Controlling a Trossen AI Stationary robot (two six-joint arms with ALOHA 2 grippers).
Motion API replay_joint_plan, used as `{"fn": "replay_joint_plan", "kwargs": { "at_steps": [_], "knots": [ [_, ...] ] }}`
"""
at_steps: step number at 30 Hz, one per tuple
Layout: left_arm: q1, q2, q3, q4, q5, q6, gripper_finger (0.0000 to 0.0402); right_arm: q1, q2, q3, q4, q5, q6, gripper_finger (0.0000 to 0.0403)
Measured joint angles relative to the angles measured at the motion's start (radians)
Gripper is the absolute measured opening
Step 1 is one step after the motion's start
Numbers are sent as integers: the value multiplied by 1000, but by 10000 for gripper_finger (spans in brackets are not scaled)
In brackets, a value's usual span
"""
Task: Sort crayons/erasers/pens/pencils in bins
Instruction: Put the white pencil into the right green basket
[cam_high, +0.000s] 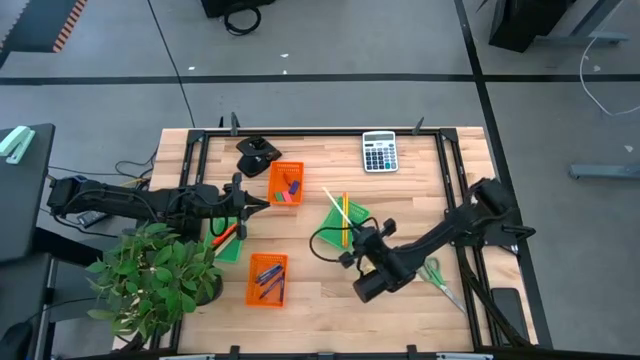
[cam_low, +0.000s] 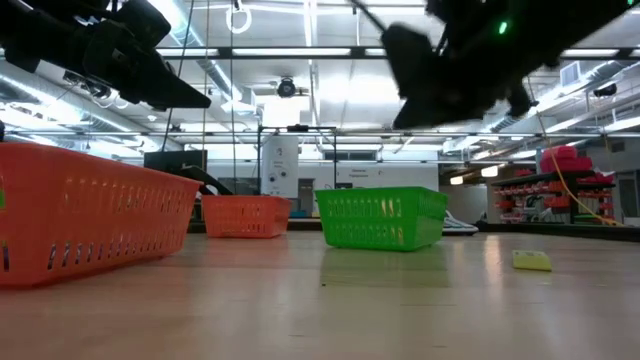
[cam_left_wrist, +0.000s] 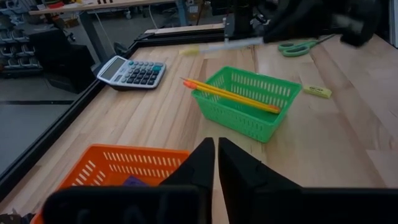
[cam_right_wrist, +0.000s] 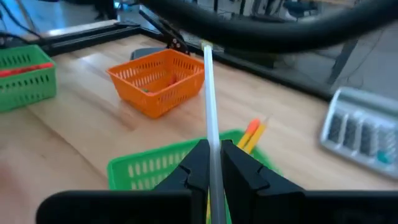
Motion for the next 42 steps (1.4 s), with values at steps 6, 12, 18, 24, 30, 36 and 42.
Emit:
{"fn": "replay_joint_plan", "kwargs": {
  "at_steps": [6, 12, 18, 24, 30, 36, 42],
  "knots": [
    [0, 0, 0, -1, 0, -5, 36, -35, 71, -63, 177, 39, 103, 41],
    [0, 0, 0, -1, 0, -1, 28, -28, 78, -99, 182, 98, 296, 41],
    [0, 0, 0, -1, 0, -4, 34, -28, 78, -147, 247, 82, 340, 41],
    [0, 0, 0, -1, 0, -6, 33, -28, 78, -161, 268, 69, 338, 41],
    [0, 0, 0, -1, 0, -5, 28, -28, 78, -160, 271, 62, 336, 41],
    [0, 0, 0, -1, 0, -5, 36, -28, 78, -160, 287, 54, 326, 42],
    [0, 0, 0, -1, 0, -6, 30, -28, 78, -160, 289, 38, 321, 42]
  ]
}}
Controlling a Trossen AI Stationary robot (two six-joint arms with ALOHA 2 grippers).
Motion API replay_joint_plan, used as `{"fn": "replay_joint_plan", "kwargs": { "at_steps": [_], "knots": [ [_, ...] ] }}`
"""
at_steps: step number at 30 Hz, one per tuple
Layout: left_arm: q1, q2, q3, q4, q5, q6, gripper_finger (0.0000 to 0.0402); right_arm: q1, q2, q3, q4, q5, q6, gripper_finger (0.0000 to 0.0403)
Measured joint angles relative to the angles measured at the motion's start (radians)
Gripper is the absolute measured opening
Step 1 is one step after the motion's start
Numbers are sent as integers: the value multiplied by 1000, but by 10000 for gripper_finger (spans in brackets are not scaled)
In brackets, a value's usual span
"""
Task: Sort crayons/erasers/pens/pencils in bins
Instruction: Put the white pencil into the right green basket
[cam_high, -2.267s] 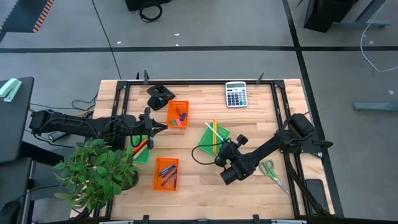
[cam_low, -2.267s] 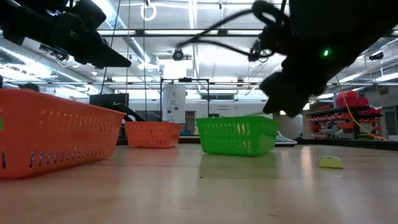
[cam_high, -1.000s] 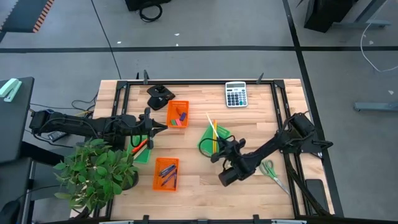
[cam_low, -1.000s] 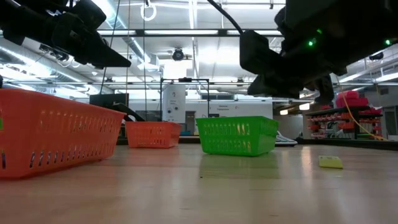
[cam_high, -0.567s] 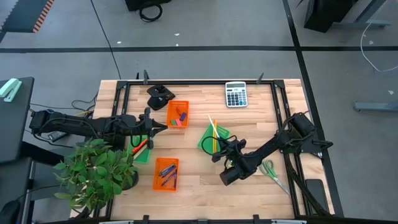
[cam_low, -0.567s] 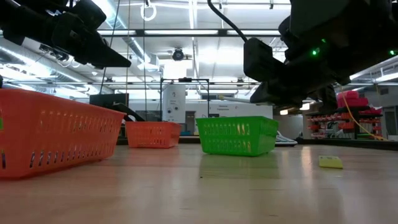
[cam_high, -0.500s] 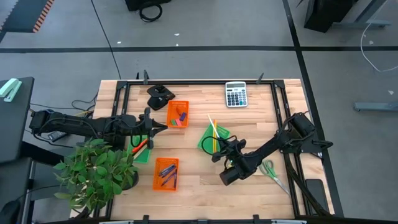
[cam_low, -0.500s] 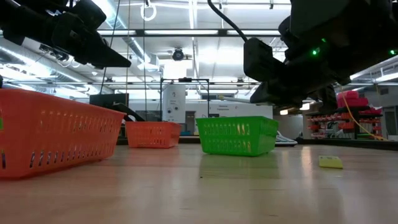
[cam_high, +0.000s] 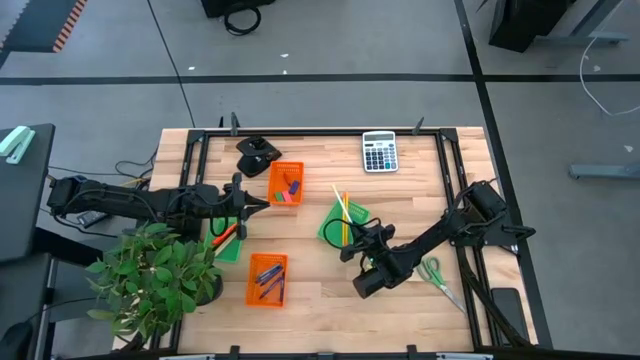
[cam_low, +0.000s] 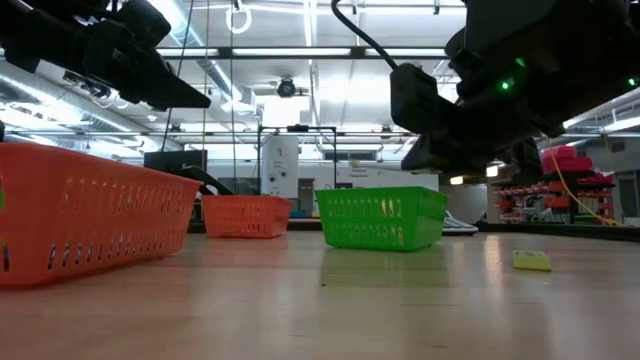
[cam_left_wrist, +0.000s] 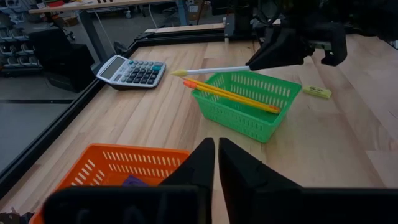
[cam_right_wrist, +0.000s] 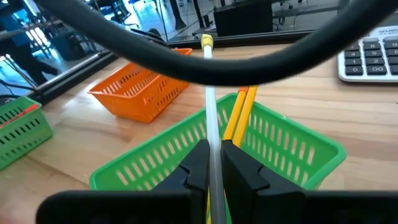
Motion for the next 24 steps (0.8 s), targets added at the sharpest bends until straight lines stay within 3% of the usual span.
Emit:
{"fn": "replay_joint_plan", "kwargs": {
  "at_steps": [6, 17, 24],
  "knots": [
    [0, 0, 0, 0, 0, 0, 32, 9, 0, 0, 0, -23, -55, 57],
    [0, 0, 0, -2, 0, -1, 39, 70, -9, 1, -12, -19, -132, 169],
    [0, 0, 0, -7, 0, 4, 36, 96, -83, 3, -22, 33, -293, 179]
  ]
}}
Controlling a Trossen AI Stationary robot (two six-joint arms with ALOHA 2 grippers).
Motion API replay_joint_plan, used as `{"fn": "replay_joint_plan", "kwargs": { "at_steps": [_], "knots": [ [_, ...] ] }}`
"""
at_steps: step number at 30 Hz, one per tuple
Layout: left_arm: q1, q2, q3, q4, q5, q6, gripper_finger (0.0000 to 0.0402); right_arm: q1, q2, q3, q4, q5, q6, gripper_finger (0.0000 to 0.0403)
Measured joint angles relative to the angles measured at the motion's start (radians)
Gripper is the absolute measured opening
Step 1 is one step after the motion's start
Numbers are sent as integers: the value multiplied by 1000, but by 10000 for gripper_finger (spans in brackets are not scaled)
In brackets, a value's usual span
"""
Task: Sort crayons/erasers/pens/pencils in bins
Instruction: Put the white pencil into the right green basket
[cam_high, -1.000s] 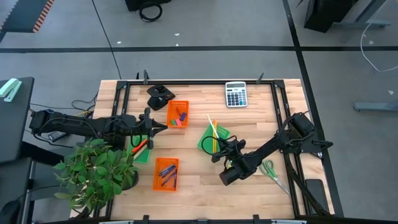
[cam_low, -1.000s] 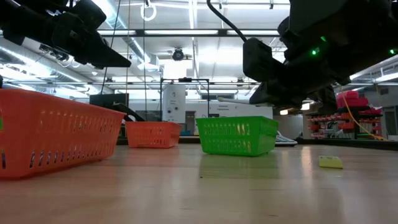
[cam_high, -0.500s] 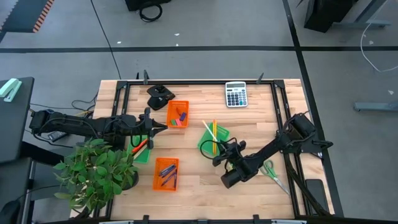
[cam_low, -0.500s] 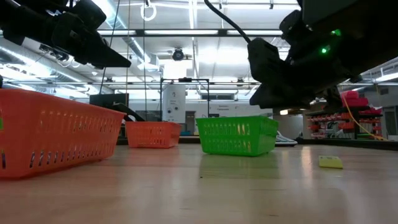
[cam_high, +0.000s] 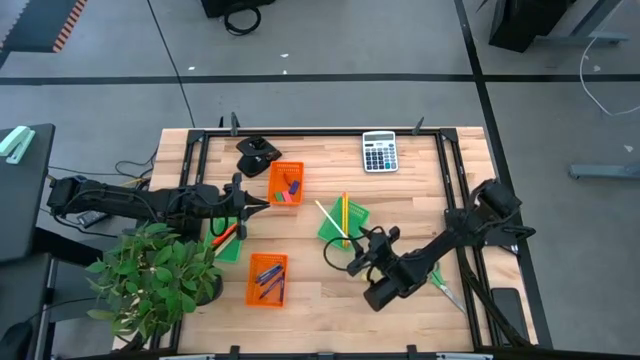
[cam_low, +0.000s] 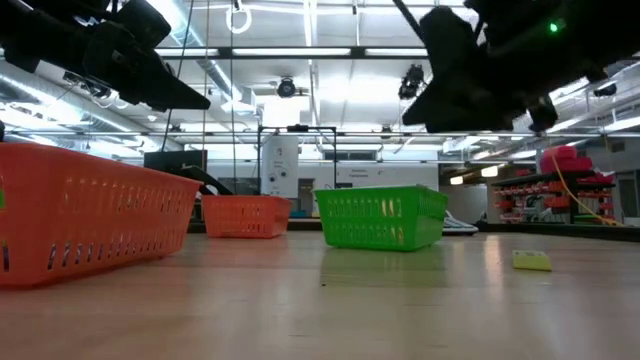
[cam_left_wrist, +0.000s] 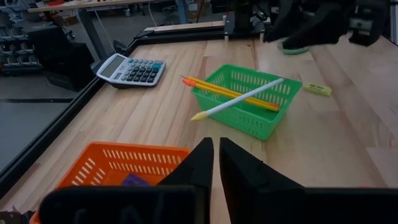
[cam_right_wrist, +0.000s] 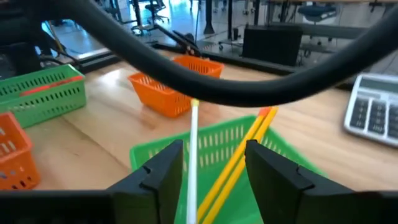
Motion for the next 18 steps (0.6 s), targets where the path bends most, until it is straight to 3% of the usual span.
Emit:
{"fn": "replay_joint_plan", "kwargs": {
  "at_steps": [6, 13, 18],
  "knots": [
    [0, 0, 0, 0, 0, 0, 40, -55, -33, 1, -2, -40, -96, 170],
    [0, 0, 0, 0, 0, 1, 33, -183, -33, 0, 0, -362, -323, 168],
    [0, 0, 0, 1, 0, 2, 36, -213, -49, 6, -5, -425, -478, 168]
  ]
}}
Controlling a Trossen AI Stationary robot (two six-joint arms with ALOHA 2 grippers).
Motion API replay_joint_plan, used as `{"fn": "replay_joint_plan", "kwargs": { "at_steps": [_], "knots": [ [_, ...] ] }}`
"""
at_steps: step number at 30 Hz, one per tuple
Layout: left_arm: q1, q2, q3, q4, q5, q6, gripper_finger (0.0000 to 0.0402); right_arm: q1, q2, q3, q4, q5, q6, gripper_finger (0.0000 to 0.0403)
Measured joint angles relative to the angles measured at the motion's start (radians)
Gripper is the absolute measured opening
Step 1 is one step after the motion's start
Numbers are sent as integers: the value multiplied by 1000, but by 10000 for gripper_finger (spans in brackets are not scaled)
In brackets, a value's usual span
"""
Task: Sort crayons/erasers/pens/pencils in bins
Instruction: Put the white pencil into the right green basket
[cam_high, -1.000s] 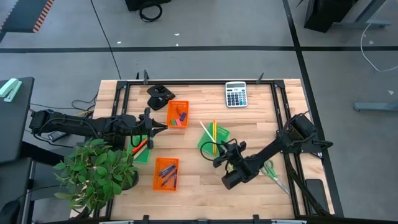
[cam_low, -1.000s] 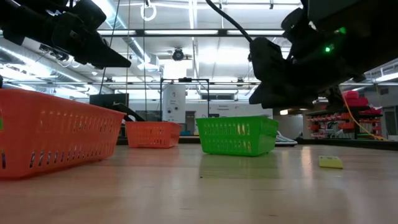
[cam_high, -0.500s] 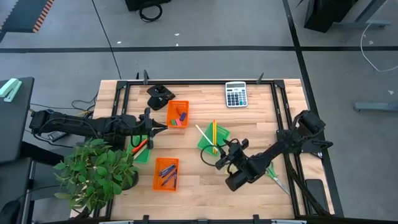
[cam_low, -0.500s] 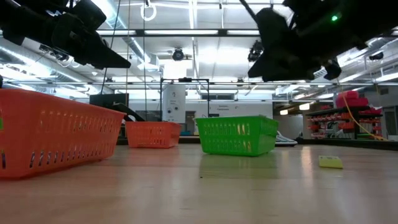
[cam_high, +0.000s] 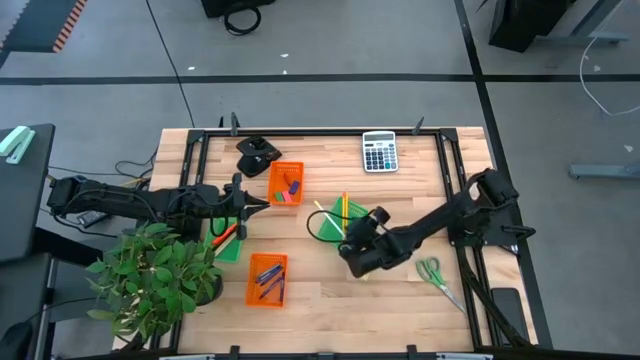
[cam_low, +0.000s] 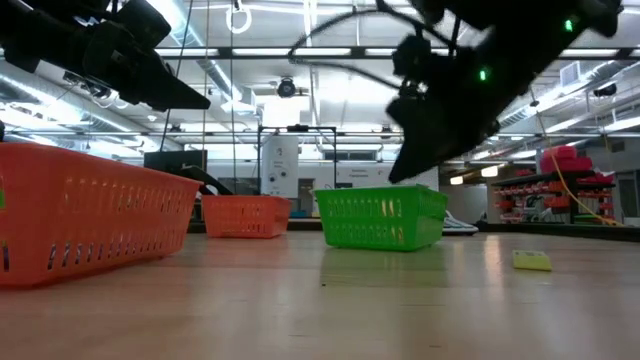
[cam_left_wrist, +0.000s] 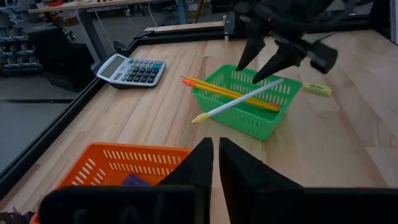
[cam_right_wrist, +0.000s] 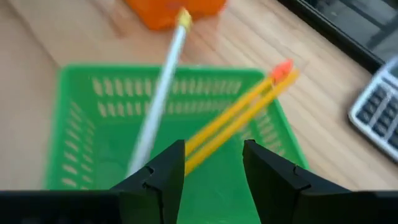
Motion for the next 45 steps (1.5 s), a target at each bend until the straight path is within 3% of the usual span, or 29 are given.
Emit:
{"fn": "replay_joint_plan", "kwargs": {
  "at_steps": [8, 11, 15, 19, 23, 36, 39, 45],
  "knots": [
    [0, 0, 0, 0, 0, 0, 37, -2, -185, 61, 8, -74, -168, 168],
    [0, 0, 0, 1, 0, 0, 35, -37, -230, 92, 39, -231, -259, 168],
    [0, 0, 0, 3, 0, 1, 39, -108, -158, 172, -11, -458, -288, 168],
    [0, 0, 0, 2, 0, -4, 41, -176, -6, 305, -192, -567, -344, 168],
    [0, 0, 0, 2, 0, -4, 37, -218, 99, 444, -375, -570, -355, 168],
    [0, 0, 0, 5, 0, -7, 43, -263, 163, 477, -389, -595, -397, 163],
    [0, 0, 0, 4, 0, -7, 40, -266, 156, 477, -375, -591, -436, 136],
    [0, 0, 0, 4, 0, -7, 43, -273, 157, 476, -377, -615, -463, 41]
  ]
}}
